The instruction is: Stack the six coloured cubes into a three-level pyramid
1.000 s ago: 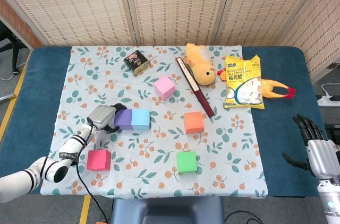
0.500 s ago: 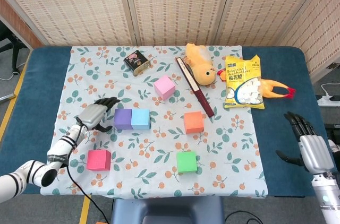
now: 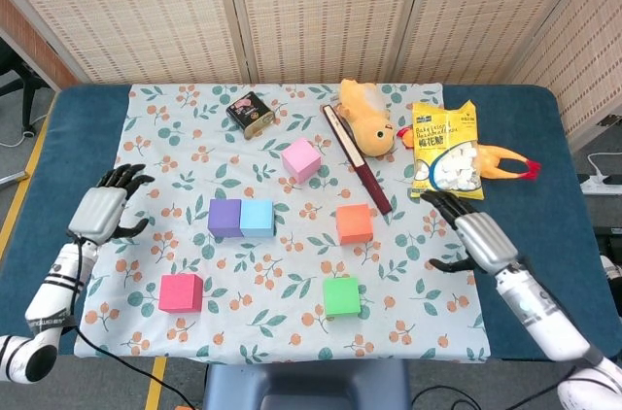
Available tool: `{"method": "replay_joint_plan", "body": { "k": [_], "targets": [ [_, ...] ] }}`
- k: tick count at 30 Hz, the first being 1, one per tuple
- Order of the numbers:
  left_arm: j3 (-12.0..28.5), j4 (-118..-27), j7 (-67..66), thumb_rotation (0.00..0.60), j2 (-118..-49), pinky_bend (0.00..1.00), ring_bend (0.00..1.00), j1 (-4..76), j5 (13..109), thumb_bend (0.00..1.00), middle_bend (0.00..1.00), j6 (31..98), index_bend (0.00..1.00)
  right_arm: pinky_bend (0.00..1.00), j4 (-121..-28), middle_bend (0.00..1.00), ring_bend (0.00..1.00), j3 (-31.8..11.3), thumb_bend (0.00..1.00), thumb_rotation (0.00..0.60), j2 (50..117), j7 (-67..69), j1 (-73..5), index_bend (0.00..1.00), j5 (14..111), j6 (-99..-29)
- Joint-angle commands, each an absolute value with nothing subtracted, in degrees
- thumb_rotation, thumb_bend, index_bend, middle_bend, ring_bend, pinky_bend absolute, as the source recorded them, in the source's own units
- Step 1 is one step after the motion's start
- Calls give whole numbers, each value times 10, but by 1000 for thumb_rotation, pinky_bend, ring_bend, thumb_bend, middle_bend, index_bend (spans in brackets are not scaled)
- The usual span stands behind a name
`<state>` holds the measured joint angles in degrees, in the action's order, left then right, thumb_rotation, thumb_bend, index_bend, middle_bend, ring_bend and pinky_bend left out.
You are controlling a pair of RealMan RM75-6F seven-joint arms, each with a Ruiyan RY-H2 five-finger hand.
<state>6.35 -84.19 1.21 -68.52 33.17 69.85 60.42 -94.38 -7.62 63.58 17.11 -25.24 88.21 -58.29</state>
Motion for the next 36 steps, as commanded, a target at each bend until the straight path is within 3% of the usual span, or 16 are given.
{"method": "replay_joint_plan", "body": {
  "k": [1,9,14,36],
  "targets": [
    [51,-864,2,600,-669,118,47,309,713,320,84,625,225,149,-906,59,0,-102,0,600,682,178,-319,0,849,-508],
    [44,-892,10,600,-654,123,47,289,731,320,84,637,224,157,-787,91,0,-121,0,600,781,174,-407,4,802,-418],
    [48,-900,14,600,-651,125,48,286,731,319,84,632,225,171,-730,101,0,-114,0,600,827,172,-442,102,797,-384],
    [56,-899,47,600,-652,126,48,287,750,319,81,611,225,231,-638,185,58,-83,0,600,894,186,-458,282,789,-388]
  ]
}}
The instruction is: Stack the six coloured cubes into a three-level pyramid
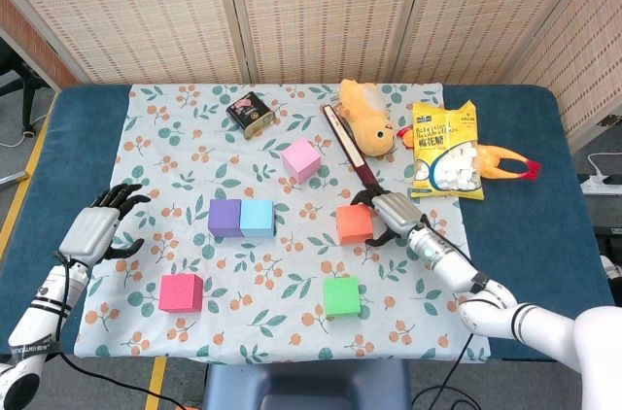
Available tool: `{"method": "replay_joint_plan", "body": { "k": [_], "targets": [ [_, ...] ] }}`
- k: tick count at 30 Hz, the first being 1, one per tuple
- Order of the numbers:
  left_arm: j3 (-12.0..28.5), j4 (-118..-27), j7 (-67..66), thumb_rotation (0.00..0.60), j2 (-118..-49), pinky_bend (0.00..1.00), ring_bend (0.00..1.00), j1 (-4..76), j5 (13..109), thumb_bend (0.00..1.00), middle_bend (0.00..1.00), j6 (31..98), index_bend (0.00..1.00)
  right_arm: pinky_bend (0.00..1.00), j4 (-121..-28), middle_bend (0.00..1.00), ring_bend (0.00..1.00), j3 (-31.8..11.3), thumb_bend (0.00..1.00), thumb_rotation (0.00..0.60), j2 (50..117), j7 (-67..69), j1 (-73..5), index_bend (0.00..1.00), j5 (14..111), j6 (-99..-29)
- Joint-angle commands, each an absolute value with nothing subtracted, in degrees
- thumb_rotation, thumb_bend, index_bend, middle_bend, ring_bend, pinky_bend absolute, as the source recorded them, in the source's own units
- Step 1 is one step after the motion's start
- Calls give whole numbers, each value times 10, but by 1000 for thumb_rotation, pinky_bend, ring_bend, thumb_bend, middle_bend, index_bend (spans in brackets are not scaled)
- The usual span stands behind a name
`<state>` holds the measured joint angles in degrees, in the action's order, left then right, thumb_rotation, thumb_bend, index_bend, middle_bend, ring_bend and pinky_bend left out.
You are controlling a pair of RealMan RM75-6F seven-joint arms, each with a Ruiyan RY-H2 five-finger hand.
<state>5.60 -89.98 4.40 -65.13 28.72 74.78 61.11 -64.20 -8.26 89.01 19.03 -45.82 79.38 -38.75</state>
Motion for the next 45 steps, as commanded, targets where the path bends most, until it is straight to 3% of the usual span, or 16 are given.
{"method": "replay_joint_plan", "body": {
  "k": [1,6,10,25,30,45],
  "targets": [
    [57,-898,49,600,-652,126,48,287,751,319,81,611,225,235,-637,197,67,-83,0,600,896,184,-458,298,786,-389],
    [59,-894,58,600,-654,126,48,286,759,317,82,613,223,285,-633,362,184,-95,77,600,910,176,-458,463,772,-405],
    [59,-892,60,600,-654,127,48,283,763,315,83,618,222,307,-651,423,247,-104,111,600,903,179,-459,515,764,-411],
    [62,-903,46,600,-645,128,48,277,775,315,83,635,225,308,-683,423,249,-149,114,600,917,135,-511,512,697,-366],
    [60,-901,50,600,-647,128,48,275,780,315,83,635,224,308,-658,423,249,-163,114,600,944,95,-550,500,655,-333],
    [59,-893,64,600,-649,128,48,273,789,313,83,635,223,308,-596,423,249,-171,113,600,1009,49,-587,492,595,-324]
  ]
}}
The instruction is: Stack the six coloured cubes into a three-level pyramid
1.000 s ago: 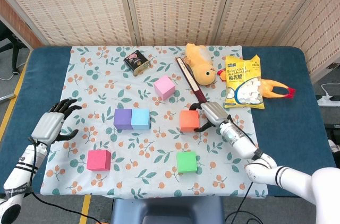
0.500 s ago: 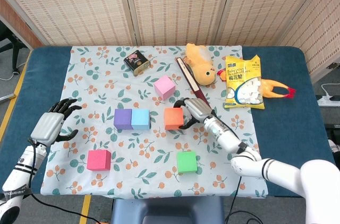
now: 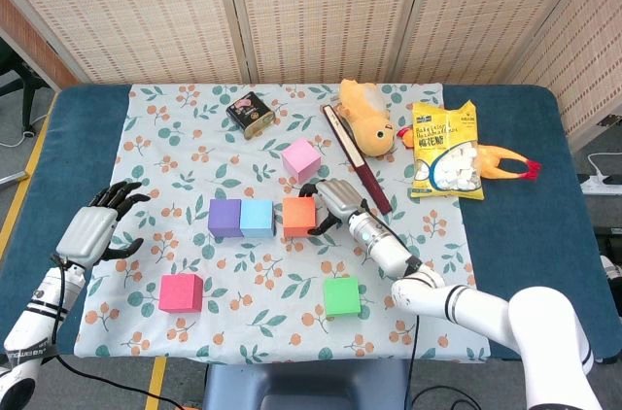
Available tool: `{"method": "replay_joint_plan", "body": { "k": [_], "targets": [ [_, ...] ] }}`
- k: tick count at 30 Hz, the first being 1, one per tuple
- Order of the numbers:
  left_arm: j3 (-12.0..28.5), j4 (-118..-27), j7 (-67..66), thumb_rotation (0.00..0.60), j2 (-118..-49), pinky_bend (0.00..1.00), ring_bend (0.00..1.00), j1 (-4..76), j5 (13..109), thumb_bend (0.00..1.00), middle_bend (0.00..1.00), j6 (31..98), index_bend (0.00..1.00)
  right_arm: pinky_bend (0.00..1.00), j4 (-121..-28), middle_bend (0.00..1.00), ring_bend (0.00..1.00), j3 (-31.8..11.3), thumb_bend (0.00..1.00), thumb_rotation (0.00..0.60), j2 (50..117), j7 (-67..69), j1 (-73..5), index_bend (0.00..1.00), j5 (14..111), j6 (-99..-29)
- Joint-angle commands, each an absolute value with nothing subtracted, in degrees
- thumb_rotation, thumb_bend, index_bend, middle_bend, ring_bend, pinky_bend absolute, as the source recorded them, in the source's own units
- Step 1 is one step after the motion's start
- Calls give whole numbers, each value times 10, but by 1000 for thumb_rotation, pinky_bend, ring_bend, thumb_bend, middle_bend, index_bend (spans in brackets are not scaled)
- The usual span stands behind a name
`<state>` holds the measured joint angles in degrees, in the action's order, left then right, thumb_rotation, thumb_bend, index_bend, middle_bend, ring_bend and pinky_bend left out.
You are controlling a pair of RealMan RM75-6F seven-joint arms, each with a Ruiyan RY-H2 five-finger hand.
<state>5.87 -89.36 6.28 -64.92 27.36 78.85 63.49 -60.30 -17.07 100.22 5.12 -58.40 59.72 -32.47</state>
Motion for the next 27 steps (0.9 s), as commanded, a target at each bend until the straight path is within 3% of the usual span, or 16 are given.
{"method": "replay_joint_plan", "body": {
  "k": [1,27],
  "targets": [
    [59,-892,66,600,-649,128,48,273,790,313,83,635,225,308,-592,423,249,-170,113,600,1012,48,-589,492,593,-322],
    [53,-874,99,600,-652,127,48,272,806,312,82,630,225,308,-551,423,249,-176,114,600,1048,35,-606,476,579,-317]
  ]
}}
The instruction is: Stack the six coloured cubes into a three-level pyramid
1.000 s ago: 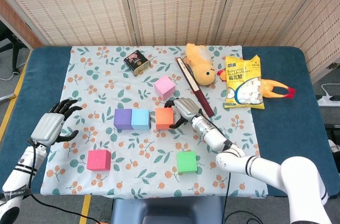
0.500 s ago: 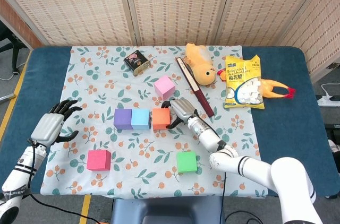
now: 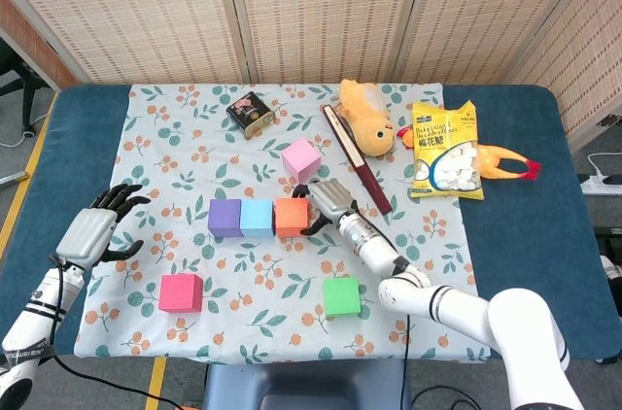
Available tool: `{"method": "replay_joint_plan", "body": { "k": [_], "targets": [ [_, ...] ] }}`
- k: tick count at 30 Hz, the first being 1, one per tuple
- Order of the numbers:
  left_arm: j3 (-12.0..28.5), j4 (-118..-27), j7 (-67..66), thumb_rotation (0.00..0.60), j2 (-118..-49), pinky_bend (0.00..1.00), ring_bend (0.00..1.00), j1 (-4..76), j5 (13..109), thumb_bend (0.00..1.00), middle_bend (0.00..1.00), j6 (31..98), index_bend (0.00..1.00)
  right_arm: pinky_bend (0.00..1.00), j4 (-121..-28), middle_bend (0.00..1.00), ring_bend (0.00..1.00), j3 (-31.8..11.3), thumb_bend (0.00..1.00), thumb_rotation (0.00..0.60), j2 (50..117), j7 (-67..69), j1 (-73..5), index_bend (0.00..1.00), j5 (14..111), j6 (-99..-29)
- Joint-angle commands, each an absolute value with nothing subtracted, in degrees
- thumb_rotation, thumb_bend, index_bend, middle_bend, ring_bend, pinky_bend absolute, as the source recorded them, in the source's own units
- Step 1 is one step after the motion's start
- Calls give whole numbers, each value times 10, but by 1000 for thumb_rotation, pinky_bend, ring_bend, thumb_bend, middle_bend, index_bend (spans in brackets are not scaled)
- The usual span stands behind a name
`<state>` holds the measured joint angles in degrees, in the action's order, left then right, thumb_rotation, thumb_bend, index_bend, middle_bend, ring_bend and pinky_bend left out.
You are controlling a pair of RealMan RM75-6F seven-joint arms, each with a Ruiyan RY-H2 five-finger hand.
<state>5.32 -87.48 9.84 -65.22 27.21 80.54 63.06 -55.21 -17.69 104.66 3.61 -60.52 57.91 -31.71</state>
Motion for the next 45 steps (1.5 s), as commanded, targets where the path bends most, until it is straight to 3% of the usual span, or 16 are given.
{"method": "replay_joint_plan", "body": {
  "k": [1,45],
  "targets": [
    [53,-874,100,600,-653,127,48,272,806,312,83,630,225,308,-550,423,249,-176,114,600,1049,34,-606,475,579,-317],
    [53,-865,112,600,-654,128,48,278,806,316,81,618,224,308,-509,423,249,-187,114,600,1075,62,-617,450,600,-301]
  ]
}}
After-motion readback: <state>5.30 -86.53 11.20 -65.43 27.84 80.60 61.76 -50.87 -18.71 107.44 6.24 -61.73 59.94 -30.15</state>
